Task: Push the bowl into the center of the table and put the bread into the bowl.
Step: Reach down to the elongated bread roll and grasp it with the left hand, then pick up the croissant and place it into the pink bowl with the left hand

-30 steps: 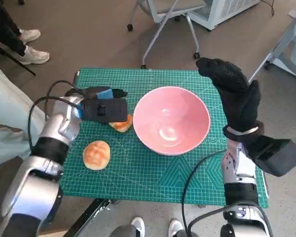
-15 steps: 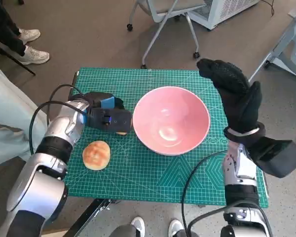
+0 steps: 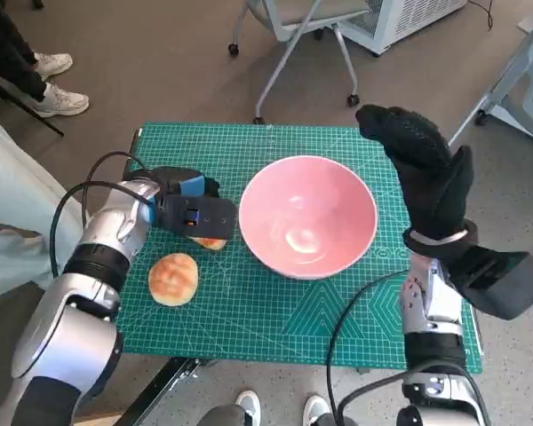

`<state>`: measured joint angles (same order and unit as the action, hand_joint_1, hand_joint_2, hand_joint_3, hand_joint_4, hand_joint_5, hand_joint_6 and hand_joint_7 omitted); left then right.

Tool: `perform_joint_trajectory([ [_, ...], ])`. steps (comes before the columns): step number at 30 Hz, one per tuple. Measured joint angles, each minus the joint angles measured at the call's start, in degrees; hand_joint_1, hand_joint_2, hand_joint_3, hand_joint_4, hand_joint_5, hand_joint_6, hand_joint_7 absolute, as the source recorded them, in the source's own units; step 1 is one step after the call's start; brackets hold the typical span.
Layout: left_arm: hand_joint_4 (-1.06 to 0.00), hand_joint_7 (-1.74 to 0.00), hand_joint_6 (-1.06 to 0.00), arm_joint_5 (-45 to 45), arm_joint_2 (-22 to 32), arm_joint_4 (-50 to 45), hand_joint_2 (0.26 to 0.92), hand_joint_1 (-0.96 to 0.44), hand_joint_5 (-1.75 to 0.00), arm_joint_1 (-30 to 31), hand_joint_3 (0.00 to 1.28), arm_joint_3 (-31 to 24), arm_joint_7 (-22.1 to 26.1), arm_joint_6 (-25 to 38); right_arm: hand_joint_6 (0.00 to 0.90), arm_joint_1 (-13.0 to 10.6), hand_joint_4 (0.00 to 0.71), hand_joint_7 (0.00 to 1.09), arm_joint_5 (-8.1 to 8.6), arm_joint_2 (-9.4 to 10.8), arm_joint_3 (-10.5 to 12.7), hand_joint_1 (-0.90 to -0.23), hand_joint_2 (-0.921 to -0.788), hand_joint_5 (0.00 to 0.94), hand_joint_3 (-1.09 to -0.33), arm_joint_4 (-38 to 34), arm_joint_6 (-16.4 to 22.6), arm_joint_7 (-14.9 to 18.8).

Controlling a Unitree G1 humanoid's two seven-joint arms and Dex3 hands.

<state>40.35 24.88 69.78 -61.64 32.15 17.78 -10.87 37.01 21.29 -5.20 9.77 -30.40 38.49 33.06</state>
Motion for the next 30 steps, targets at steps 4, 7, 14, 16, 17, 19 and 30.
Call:
perform_joint_trajectory([
  [4,-0.69,-1.07,-0.66,-0.02,0.01,0.17,0.919,0.00,-1.23,-0.01,0.06,0.00,-0.01,-0.10,0.012,0.00,0.187,0.60,0.02,0.09,0.00,-0.701,-0.921,0.001,-0.718,0.00,0.00,0.00],
  [7,-0.69,-1.06,-0.66,-0.07,0.02,0.19,0.919,0.00,-1.24,-0.02,0.06,-0.11,-0.01,-0.34,0.012,0.00,0.187,0.60,0.03,0.17,0.00,-0.702,-0.921,0.001,-0.717,0.00,0.00,0.00],
  [14,-0.68,-1.03,-0.66,-0.21,0.18,0.20,0.919,0.00,-1.27,-0.02,0.06,-0.57,0.00,-0.70,0.013,0.00,0.188,0.60,0.10,0.19,0.02,-0.703,-0.921,0.001,-0.716,-0.01,0.00,0.02],
  [16,-0.69,-1.03,-0.66,-0.35,0.29,0.20,0.919,0.00,-1.26,-0.02,0.06,-0.80,0.17,-0.79,0.013,0.00,0.188,0.60,0.11,0.19,0.02,-0.703,-0.921,0.001,-0.716,-0.01,0.00,0.02],
  [17,-0.69,-1.04,-0.66,-0.43,0.36,0.19,0.919,0.00,-1.26,-0.02,0.06,-0.93,0.32,-0.83,0.013,0.00,0.188,0.60,0.11,0.19,0.02,-0.703,-0.921,0.001,-0.716,-0.01,0.00,0.02],
  [19,-0.70,-1.06,-0.65,-0.68,0.55,0.19,0.917,0.00,-1.24,-0.02,0.06,-1.29,0.54,-0.92,0.013,0.00,0.188,0.60,0.13,0.19,0.02,-0.703,-0.921,0.001,-0.716,-0.01,0.00,0.03],
  [30,-0.75,-1.11,-0.63,-4.44,4.63,-9.67,0.919,0.00,-1.16,0.13,0.05,-6.16,4.25,-0.42,0.014,-0.09,0.189,0.60,1.04,0.08,0.26,-0.704,-0.921,0.001,-0.715,-0.06,0.02,0.32],
])
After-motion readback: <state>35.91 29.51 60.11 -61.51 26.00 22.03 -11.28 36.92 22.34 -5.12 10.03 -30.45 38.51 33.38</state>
